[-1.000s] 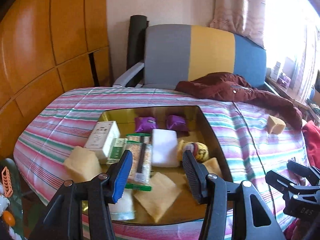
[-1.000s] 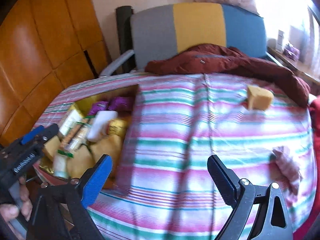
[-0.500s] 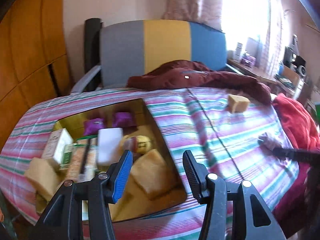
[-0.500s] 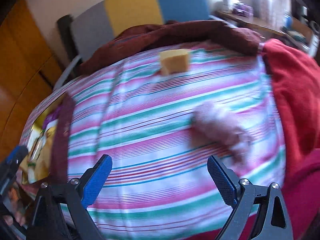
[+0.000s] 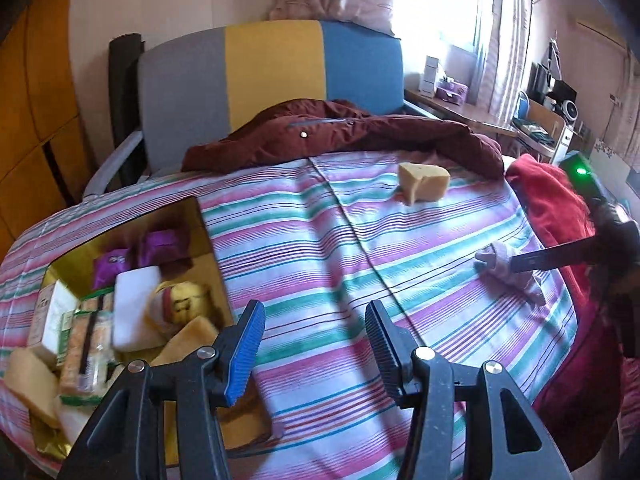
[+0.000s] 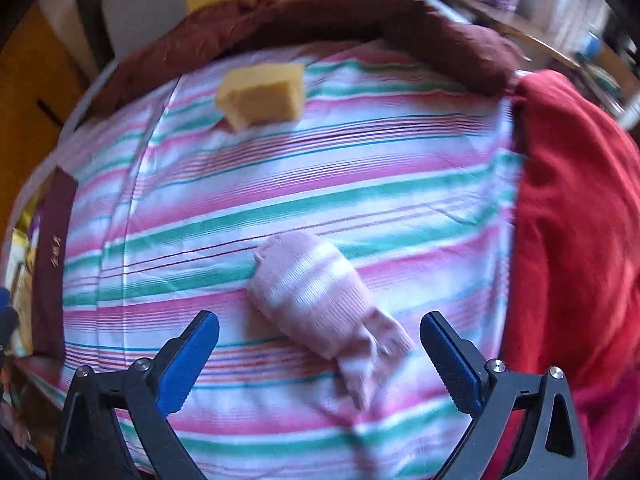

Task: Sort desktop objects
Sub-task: 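Move both grippers back toward the yellow sponge and pink sock, then grasp the pink-and-white sock with the right gripper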

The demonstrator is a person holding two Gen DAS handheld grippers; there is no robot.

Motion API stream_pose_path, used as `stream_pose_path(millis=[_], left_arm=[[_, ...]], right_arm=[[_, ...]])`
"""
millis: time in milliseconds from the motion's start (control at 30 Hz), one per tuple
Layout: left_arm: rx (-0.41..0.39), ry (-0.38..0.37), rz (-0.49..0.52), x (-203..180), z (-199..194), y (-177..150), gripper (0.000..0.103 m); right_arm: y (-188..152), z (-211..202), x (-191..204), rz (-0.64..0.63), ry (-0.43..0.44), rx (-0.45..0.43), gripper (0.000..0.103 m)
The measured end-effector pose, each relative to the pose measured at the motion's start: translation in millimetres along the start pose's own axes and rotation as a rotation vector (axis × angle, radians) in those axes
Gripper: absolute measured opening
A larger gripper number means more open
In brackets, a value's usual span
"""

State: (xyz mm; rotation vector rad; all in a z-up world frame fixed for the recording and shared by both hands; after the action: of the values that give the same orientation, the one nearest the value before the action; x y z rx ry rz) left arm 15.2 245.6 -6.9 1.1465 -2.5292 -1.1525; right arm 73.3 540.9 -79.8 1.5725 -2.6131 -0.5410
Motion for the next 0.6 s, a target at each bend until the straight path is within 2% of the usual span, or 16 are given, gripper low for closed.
stream_pose_path(millis=[100, 200, 267, 500, 600], left_arm=[[0.014, -0.007, 0.003, -6.4, 11.5, 5.6, 0.053], [0.035, -0.02, 0.002, -11.7, 23.1, 10.2, 0.053], [0.045, -0.018, 0.009, -15.8, 30.5, 12.2, 0.053], [0.071, -0.005, 0.031, -23.3, 47.8, 16.1, 0.053], [0.082, -0.005, 0.034, -26.3, 55.1, 17.9, 0.053]], right_arm=[[8.2, 21.0, 8.7, -0.04, -0.012, 0.07, 0.1], [14.3, 29.6, 7.9, -0.013, 0.018, 0.077, 0.089], [13.6, 36.6, 7.0, 0.0, 0.024, 0.094, 0.061], [15.1, 38.7, 10.0, 0.013, 0.007, 0.033, 0.052], [15.8, 38.4, 4.8, 0.056, 0.028, 0.002, 0.05]])
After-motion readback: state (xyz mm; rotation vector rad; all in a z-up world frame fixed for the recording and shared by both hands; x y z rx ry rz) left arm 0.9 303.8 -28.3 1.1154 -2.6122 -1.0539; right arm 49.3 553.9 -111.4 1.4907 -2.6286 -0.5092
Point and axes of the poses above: each gripper's, at about its wrist camera, not at the fingertips, and z roughly the way its jaws point, x to its left, y to its top, the point moved 4 cm from there along z, roughly the way its jaws point, and after that the axes turned 12 degrees about -y, right-handed, at the moved point
